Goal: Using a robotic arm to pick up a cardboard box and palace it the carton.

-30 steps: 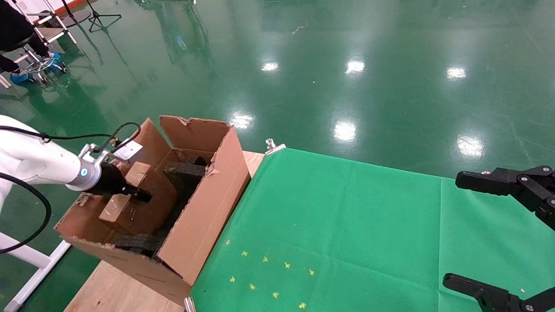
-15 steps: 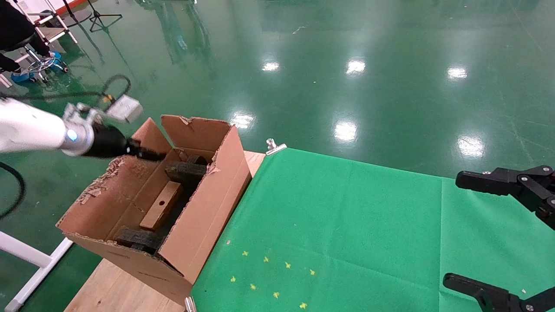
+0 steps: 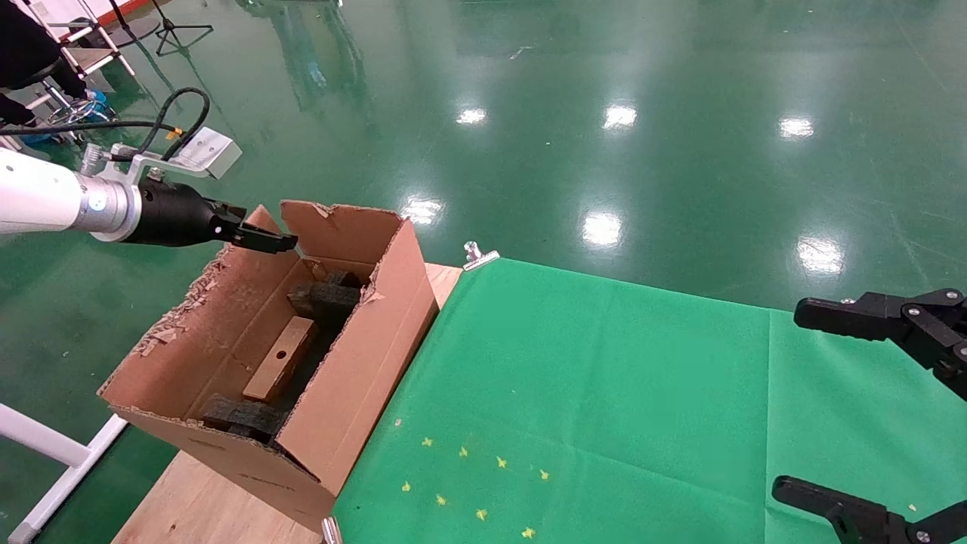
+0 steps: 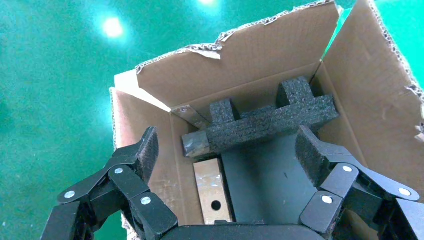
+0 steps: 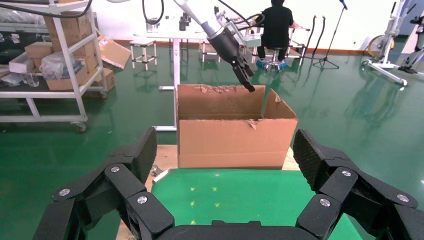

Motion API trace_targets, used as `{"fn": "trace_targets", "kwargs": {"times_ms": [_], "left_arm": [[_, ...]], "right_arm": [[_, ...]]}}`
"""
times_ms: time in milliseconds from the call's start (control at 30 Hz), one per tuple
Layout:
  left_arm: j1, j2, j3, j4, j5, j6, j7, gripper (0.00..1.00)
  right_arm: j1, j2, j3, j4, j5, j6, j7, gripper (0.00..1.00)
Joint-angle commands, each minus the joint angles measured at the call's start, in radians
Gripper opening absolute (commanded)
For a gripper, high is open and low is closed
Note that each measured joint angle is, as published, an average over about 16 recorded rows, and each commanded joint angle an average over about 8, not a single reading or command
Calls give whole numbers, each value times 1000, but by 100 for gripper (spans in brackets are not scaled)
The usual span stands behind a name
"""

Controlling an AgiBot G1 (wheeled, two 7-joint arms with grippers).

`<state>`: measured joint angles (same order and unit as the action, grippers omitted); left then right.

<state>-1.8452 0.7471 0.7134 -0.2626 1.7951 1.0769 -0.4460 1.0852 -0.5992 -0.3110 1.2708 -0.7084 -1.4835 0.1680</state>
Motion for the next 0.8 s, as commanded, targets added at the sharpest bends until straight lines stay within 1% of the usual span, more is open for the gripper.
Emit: {"fn": "trace_targets", "kwargs": {"times_ms": [33,800], "left_arm": [[4,0,-2,-3,-5,1,1,100],[303,-53,-170,-400,-418,164,101,100]], "right_arm": [[0,0,0,0,0,0,0,100],[0,0,-1,0,1,0,0,100]]}}
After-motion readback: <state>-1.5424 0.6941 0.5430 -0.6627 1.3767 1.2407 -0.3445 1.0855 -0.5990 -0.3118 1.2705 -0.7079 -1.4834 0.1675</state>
